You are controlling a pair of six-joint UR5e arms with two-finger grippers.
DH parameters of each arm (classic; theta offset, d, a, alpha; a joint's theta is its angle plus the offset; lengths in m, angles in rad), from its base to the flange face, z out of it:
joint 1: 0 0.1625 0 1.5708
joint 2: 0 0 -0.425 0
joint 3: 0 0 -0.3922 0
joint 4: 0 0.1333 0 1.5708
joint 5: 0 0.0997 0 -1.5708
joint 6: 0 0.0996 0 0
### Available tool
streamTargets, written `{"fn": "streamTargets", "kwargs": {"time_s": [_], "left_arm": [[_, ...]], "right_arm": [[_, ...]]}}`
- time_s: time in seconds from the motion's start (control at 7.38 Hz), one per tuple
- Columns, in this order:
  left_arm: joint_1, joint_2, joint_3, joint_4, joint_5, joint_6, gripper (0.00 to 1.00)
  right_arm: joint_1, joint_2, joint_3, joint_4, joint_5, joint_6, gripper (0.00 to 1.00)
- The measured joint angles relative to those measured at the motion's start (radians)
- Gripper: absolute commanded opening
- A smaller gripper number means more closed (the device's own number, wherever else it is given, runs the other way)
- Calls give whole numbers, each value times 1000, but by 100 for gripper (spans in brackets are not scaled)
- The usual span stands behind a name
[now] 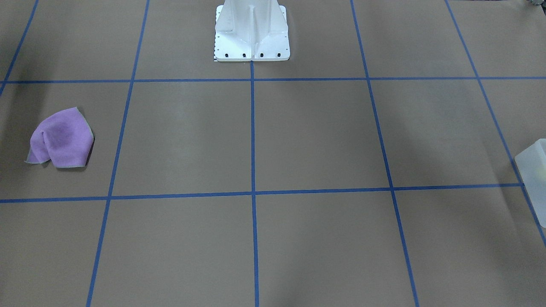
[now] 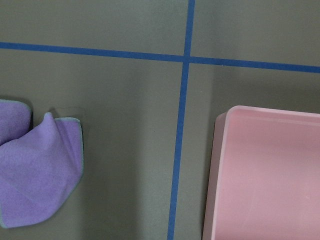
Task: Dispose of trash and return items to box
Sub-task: 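Lift the green bowl with the left gripper and carry it over the clear bin, then lower the green bowl into the clear bin and release it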
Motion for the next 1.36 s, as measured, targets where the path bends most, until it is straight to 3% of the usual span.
{"fn": "streamTargets", "kwargs": {"time_s": [0.68,1.22,1.36], "left_arm": [[120,31,-5,-103,151,-19,0],[129,108,-63,-131,148,33,0],[129,123,-80,-131,140,37,10]], "right_arm": [[-1,0,16,-1,5,1,100],[-2,0,22,-1,5,1,100],[-2,0,22,-1,5,1,100]]}}
